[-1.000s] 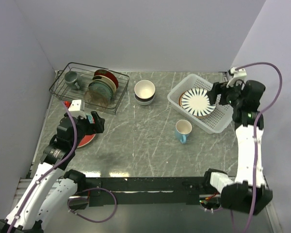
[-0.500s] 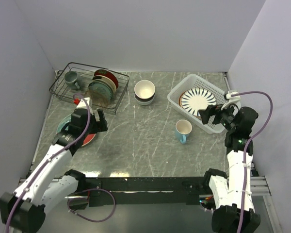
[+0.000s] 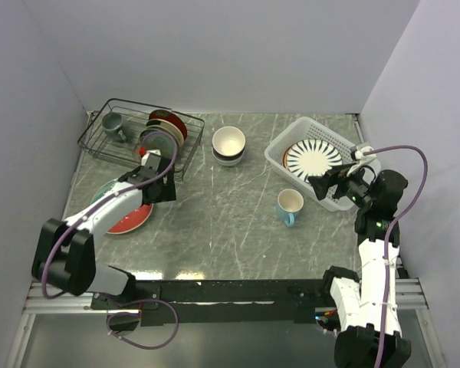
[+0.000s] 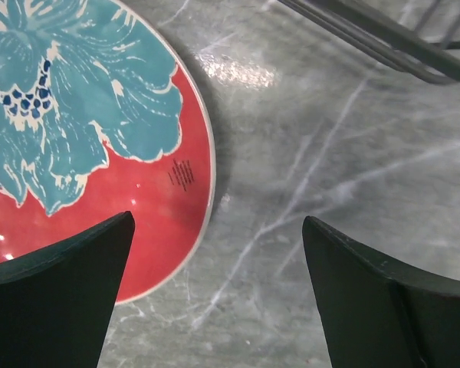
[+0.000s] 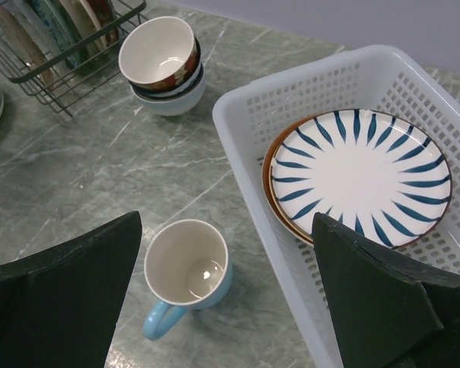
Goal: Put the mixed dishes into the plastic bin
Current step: Pick up the plate at the center of the board.
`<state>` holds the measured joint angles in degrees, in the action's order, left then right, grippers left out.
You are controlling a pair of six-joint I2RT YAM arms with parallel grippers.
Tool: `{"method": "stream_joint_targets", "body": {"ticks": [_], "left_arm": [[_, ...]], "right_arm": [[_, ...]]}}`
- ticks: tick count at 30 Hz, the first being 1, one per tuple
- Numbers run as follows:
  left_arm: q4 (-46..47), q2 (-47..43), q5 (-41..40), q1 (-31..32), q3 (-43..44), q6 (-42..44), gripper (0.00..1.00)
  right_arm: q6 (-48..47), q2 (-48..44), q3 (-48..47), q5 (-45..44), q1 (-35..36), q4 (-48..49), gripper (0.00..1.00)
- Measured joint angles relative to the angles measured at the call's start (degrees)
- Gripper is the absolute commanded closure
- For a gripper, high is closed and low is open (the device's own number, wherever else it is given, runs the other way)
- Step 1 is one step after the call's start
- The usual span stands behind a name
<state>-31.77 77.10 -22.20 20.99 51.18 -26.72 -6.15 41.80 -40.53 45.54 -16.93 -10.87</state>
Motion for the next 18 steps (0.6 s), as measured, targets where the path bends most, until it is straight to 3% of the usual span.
{"method": "stream_joint_targets", "body": {"ticks": [11,17,18], "left_arm": [[-2.2,15.6,-9.0,2.8,5.2,0.1,0.15],[-2.6,18.9,-10.8,2.9,5.5,0.0,0.22],[-2.7,19.3,-11.0,2.9,5.7,0.1,0.27]], "right_arm": [[0.2,-0.4,0.0,0.3,0.0,0.1,0.0],[0.2,-0.4,0.0,0.5,0.0,0.2,0.0],[0.2,-0.4,0.0,0.5,0.0,0.1,0.0]]}}
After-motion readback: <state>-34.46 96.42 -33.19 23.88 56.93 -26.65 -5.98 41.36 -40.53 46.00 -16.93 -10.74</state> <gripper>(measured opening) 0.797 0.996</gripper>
